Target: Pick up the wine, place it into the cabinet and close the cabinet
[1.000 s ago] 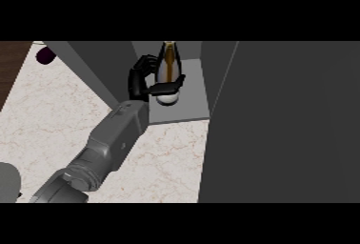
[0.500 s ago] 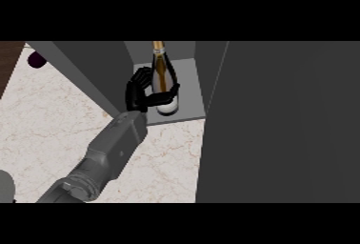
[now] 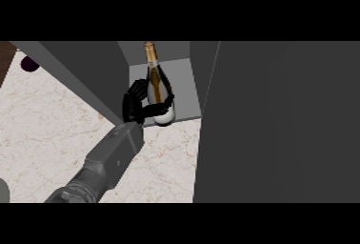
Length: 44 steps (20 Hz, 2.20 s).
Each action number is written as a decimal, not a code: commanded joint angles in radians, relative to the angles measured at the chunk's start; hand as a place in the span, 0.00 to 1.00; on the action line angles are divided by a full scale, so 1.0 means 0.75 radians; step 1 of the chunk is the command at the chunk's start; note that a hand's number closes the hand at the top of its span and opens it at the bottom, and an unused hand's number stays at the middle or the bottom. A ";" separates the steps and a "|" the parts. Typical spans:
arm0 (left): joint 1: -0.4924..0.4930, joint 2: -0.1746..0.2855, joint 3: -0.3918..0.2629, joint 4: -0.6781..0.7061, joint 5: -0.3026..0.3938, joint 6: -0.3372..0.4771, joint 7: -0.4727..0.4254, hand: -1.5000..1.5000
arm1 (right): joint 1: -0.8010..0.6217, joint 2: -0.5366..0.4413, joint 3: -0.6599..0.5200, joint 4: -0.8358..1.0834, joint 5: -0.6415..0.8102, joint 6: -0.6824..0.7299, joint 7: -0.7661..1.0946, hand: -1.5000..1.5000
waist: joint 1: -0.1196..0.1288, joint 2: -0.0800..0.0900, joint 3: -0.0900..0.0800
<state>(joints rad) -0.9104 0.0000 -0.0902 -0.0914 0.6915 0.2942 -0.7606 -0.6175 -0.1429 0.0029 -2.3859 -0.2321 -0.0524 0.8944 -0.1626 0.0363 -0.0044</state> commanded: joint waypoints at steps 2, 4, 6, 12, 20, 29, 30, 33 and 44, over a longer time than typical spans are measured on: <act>0.064 0.000 -0.043 0.005 0.005 -0.006 -0.025 1.00 | 0.003 -0.005 0.009 -0.044 -0.046 0.009 0.032 0.00 | -0.024 0.000 -0.002; 0.075 0.000 -0.055 -0.012 0.020 -0.003 -0.017 1.00 | 0.002 0.005 0.005 -0.012 -0.022 0.004 0.005 0.00 | -0.017 -0.001 -0.002; 0.070 0.000 -0.063 -0.038 0.039 0.055 -0.037 1.00 | 0.019 0.009 0.003 -0.017 -0.054 0.014 0.009 0.00 | -0.026 -0.005 -0.001; 0.060 0.000 -0.082 -0.050 0.065 0.062 -0.028 1.00 | 0.022 0.004 -0.009 0.001 -0.051 0.034 -0.015 0.00 | -0.032 0.009 -0.002; -0.080 0.000 -0.117 -0.067 0.103 0.188 0.067 1.00 | 0.033 0.025 -0.013 0.009 -0.038 0.020 -0.033 0.00 | -0.027 0.006 0.000; -0.187 0.000 -0.128 -0.053 0.131 0.250 0.098 1.00 | 0.073 -0.005 -0.064 -0.003 -0.074 0.043 -0.021 0.00 | -0.006 0.008 0.004; -0.228 0.000 -0.127 -0.044 0.129 0.258 0.132 1.00 | 0.067 -0.013 -0.077 -0.026 -0.073 0.050 -0.033 0.00 | -0.008 0.008 0.004; -0.234 0.000 -0.115 -0.030 0.141 0.271 0.121 1.00 | 0.090 0.003 -0.035 -0.047 -0.060 0.045 -0.015 0.00 | -0.007 0.010 0.003; -0.358 0.020 -0.071 0.042 0.165 0.308 0.231 1.00 | 0.098 -0.013 -0.083 -0.018 -0.066 0.069 -0.062 0.00 | 0.015 0.023 0.004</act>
<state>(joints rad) -1.1449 0.0088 -0.1552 -0.0797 0.8103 0.4923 -0.6033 -0.5511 -0.1535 -0.0551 -2.3760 -0.2740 0.0037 0.8434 -0.1520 0.0518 -0.0018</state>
